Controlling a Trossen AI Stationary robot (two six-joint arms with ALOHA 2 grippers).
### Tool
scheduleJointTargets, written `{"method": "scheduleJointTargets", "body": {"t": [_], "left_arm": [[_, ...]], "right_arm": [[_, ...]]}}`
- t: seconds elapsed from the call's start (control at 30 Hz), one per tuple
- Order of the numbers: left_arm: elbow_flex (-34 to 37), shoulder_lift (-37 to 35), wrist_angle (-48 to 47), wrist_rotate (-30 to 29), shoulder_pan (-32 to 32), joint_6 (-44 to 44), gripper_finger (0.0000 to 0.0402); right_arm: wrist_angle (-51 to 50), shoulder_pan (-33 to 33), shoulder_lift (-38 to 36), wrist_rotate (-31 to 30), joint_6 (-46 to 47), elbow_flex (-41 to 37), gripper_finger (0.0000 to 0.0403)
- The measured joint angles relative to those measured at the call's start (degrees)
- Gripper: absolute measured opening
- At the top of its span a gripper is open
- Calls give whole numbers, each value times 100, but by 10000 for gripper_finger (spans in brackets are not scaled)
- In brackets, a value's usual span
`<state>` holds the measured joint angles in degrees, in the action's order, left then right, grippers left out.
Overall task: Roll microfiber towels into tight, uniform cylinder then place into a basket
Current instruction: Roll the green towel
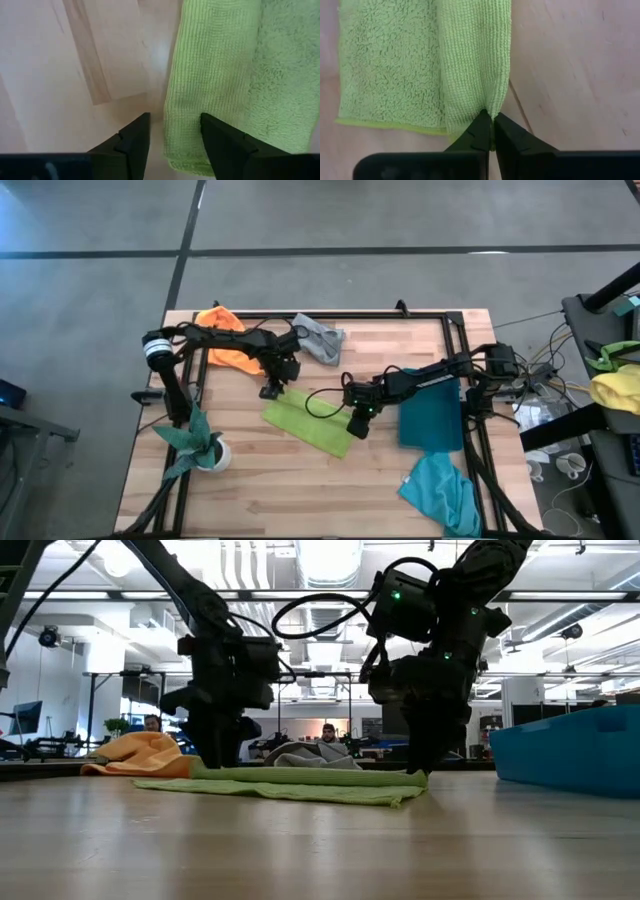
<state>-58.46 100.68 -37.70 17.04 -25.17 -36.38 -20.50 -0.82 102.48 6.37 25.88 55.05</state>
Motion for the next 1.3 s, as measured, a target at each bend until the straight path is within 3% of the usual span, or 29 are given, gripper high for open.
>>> {"method": "scheduleJointTargets", "body": {"t": [0.13, 0.3, 0.43, 0.67, 0.83, 1.07, 1.3], "left_arm": [[-9, 102, 41, 40, -7, 2, 108], [-27, 60, 12, -54, -2, 101, 13], [-73, -157, 17, -367, 1, 152, 3], [375, -619, 947, -579, 47, 743, 1], [947, -910, 1607, -1045, 272, 901, 1], [1546, -1710, 2207, -1712, 448, 913, 0], [2239, -2302, 2869, -1789, 667, 896, 0]], "right_arm": [[-32, 11, -4, -27, -277, 0, 10], [-73, 11, -11, -329, -487, 0, 9], [-228, 9, -84, -749, -794, -2, 9], [-701, 2, -419, -2566, -2070, -36, 9], [-625, -3, -420, -3479, -2911, -117, 9], [-617, -265, -446, -3652, -3048, -127, 9], [-500, -538, -407, -3665, -2760, -151, 9]]}}
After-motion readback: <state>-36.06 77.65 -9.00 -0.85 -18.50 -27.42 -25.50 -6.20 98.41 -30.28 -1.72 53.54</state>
